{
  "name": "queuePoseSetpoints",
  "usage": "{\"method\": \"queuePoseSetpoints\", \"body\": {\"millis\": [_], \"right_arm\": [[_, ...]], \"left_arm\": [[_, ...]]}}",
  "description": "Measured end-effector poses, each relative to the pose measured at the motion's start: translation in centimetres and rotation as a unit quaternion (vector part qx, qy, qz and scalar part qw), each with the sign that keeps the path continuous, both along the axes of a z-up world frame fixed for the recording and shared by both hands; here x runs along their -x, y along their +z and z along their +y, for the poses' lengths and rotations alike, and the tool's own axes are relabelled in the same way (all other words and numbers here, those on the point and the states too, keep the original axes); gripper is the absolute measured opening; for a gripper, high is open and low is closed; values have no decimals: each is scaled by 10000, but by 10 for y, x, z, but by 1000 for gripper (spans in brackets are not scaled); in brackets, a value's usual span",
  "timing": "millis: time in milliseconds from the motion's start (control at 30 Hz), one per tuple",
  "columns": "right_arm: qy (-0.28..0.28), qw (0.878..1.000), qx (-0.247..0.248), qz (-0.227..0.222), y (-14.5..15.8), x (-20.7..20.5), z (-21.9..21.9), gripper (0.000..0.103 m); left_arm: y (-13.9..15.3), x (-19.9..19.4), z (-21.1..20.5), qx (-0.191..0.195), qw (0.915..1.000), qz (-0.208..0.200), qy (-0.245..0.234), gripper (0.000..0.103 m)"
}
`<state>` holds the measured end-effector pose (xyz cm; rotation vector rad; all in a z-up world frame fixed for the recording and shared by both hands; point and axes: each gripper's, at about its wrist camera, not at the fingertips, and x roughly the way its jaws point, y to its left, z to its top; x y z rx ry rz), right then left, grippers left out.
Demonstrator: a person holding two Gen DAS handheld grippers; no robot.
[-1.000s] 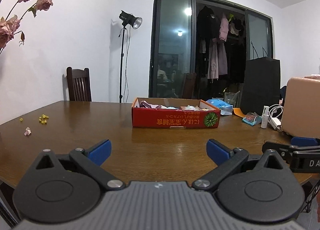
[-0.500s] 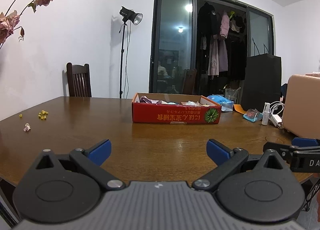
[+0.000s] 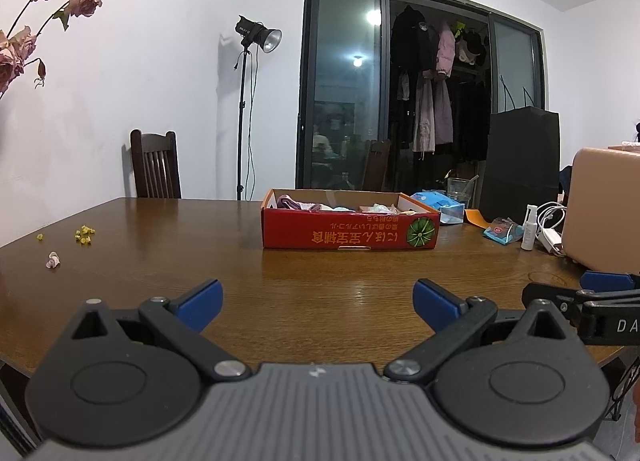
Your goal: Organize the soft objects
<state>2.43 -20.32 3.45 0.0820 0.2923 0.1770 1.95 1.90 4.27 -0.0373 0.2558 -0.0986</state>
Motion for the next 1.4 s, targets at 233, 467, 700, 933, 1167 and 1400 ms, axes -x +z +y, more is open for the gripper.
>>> {"method": "queuePoseSetpoints", "body": {"millis": [233,467,700,933,1167,1400], "right_arm": [[-30,10000,-18,33,-2,-1,-1,103],[-19,10000,-16,42,-1,-1,0,103],[-15,10000,-12,40,-1,-1,0,103],[-10,10000,-13,31,0,0,-1,103],[17,10000,2,12,1,1,-1,103],[41,10000,25,12,0,0,1,103]], "left_arm": [[0,1,0,-20,10000,-6,-24,103],[0,2,0,-17,10000,-7,-15,103],[0,2,0,-13,10000,-6,-13,103],[0,1,0,-15,10000,-6,-7,103],[2,1,-1,-58,10000,1,-34,103],[2,4,-3,-104,9999,-109,-4,103]]}}
